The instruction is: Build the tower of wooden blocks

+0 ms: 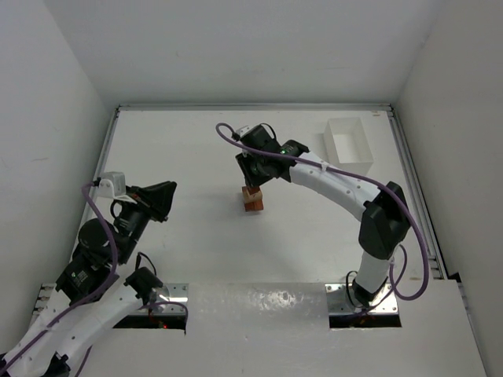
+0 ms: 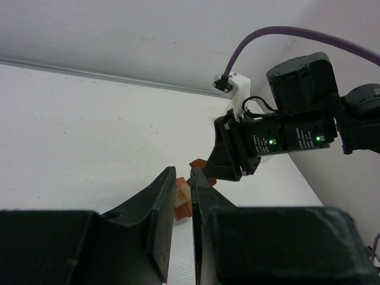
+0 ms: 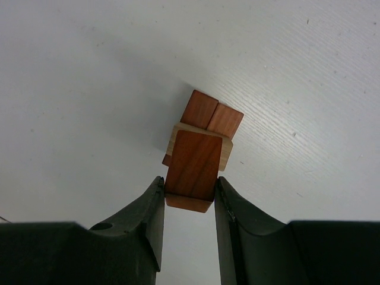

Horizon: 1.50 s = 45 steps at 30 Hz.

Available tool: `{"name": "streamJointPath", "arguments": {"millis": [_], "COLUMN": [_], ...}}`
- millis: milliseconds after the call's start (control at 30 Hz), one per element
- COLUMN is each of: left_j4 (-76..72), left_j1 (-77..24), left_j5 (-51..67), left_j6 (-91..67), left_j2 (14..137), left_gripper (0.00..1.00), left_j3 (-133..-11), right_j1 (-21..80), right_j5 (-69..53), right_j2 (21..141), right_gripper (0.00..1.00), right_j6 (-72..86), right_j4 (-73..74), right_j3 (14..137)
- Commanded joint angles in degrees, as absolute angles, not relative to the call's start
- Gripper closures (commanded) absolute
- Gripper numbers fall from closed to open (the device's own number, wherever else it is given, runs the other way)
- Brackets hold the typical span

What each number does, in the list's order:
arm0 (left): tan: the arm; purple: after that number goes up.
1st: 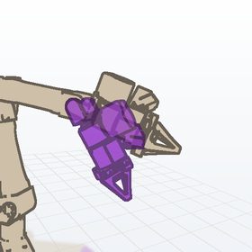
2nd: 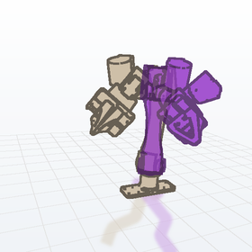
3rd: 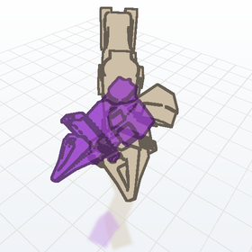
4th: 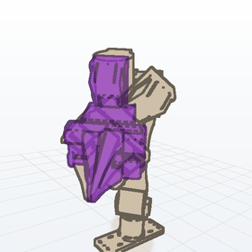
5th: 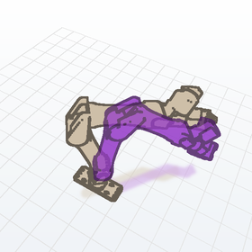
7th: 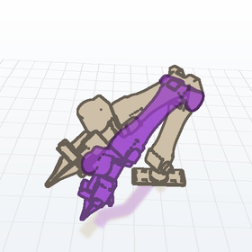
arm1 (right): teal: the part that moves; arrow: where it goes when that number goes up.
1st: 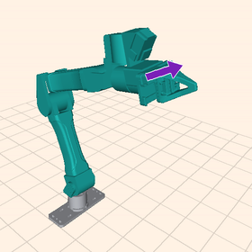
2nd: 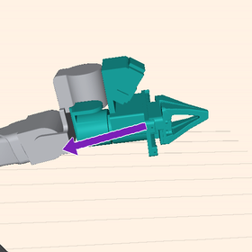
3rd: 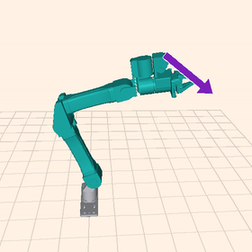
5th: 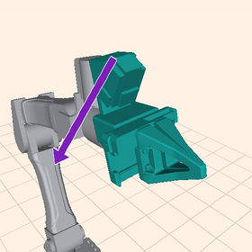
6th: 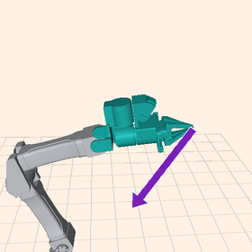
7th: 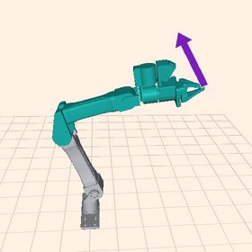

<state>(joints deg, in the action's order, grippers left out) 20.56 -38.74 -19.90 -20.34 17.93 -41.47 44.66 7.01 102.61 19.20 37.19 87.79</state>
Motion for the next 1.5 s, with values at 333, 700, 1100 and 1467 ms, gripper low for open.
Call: {"name": "streamJointPath", "arguments": {"millis": [333, 700, 1100, 1467], "left_j4": [18.5, 17.8, 17.5, 17.5], "left_j1": [-34.9, -32.1, -31.5, -31.3], "left_j5": [-15.6, -12.5, -11.7, -11.6], "left_j6": [-19.2, -19.2, -19.1, -19.1], "left_j2": [19.4, 19.8, 19.8, 19.8], "left_gripper": [0.86, 0.86, 0.86, 0.86], "left_j3": [-41.2, -40.9, -40.7, -40.6], "right_j1": [43.9, 43.5, 43.3, 43.3], "right_j5": [5.2, 5.1, 4.0, 4.6], "right_j2": [104.6, 104.6, 104.4, 104.9], "right_gripper": [0.79, 0.73, 0.68, 0.63], "right_j6": [17.7, 17.7, 17.8, 17.8], "right_j4": [37.7, 37.2, 37.1, 37.4], "right_j3": [90.7, 89.9, 89.8, 89.8]}}
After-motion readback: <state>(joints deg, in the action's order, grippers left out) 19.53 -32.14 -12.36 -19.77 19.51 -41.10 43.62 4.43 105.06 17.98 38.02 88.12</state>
